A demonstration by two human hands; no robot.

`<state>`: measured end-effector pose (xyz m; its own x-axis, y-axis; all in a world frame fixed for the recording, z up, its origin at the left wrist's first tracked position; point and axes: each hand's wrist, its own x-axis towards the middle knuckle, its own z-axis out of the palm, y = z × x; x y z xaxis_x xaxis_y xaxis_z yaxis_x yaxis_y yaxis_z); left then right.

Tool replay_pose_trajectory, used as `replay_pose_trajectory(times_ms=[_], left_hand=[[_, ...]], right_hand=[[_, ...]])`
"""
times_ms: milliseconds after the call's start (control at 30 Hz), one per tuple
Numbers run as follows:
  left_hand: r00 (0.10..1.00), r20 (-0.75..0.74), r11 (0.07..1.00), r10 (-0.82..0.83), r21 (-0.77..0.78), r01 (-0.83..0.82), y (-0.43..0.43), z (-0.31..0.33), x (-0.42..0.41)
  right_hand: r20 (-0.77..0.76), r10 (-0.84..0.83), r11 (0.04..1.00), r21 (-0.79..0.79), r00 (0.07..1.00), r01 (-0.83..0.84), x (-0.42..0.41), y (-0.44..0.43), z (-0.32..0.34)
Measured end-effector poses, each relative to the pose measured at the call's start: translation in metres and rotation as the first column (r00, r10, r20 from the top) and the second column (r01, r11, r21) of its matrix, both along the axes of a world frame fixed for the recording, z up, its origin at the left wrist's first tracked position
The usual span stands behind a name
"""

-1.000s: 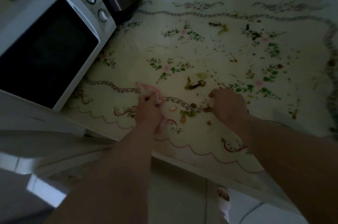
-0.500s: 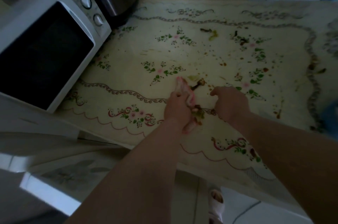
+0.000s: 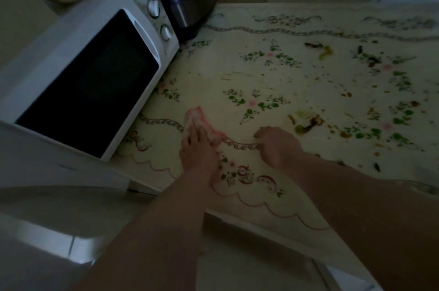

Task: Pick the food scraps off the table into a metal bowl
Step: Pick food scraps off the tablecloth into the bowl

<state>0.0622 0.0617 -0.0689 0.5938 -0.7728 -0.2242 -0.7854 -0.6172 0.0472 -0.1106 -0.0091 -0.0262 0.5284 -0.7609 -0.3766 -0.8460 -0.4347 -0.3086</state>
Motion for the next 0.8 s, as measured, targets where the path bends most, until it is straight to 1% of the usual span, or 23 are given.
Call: replay_pose_trajectory(times_ms=[67, 167, 233, 300, 333, 400, 467, 633, 767, 800], left_hand=[[0.999, -0.004, 0.998, 0.044, -0.035, -0.044, -0.012, -0.006, 0.021], [0.997, -0.004, 0.996, 0.076, -0.055, -0.076, -0.039, -0.014, 0.055], [0.998, 0.011, 0.996, 0.064, -0.066, -0.063, -0.067, -0.026, 0.084], [0.998, 0.057, 0.998, 0.010, -0.056, -0.007, -0.097, -0.036, 0.105], [0.998, 0.055, 0.998, 0.014, -0.069, -0.010, -0.108, -0.034, 0.113], [0.997, -0.015, 0.993, 0.070, -0.099, -0.071, -0.137, -0.033, 0.116], [0.996, -0.037, 0.988, 0.087, -0.128, -0.091, -0.155, -0.027, 0.115], [0.999, 0.020, 0.992, -0.026, -0.126, 0.028, -0.193, -0.027, 0.123], [0.980, -0.036, 0.978, -0.193, -0.090, 0.190, -0.227, -0.023, 0.104], [0.965, -0.034, 0.962, -0.259, -0.092, 0.255, -0.236, -0.025, 0.096]], right_hand=[[-0.028, 0.006, 1.000, 0.011, 1.000, -0.006, 0.015, -0.007, -0.006], [-0.021, 0.003, 1.000, -0.006, 1.000, -0.003, 0.028, -0.022, -0.015], [-0.022, 0.015, 1.000, -0.017, 1.000, -0.016, 0.036, -0.033, -0.018], [-0.029, 0.016, 1.000, 0.013, 0.999, -0.016, 0.038, -0.044, -0.020], [-0.022, 0.024, 0.999, 0.023, 0.999, -0.023, 0.040, -0.046, -0.019], [-0.019, 0.022, 0.999, 0.037, 1.000, -0.022, 0.038, -0.053, -0.021], [-0.017, 0.029, 0.999, 0.044, 0.999, -0.028, 0.039, -0.056, -0.020], [-0.052, 0.041, 0.999, 0.023, 0.998, -0.040, 0.044, -0.065, -0.020], [-0.071, 0.038, 0.999, 0.016, 0.997, -0.037, 0.045, -0.068, -0.021], [-0.079, 0.038, 0.999, 0.003, 0.996, -0.038, 0.045, -0.068, -0.020]])
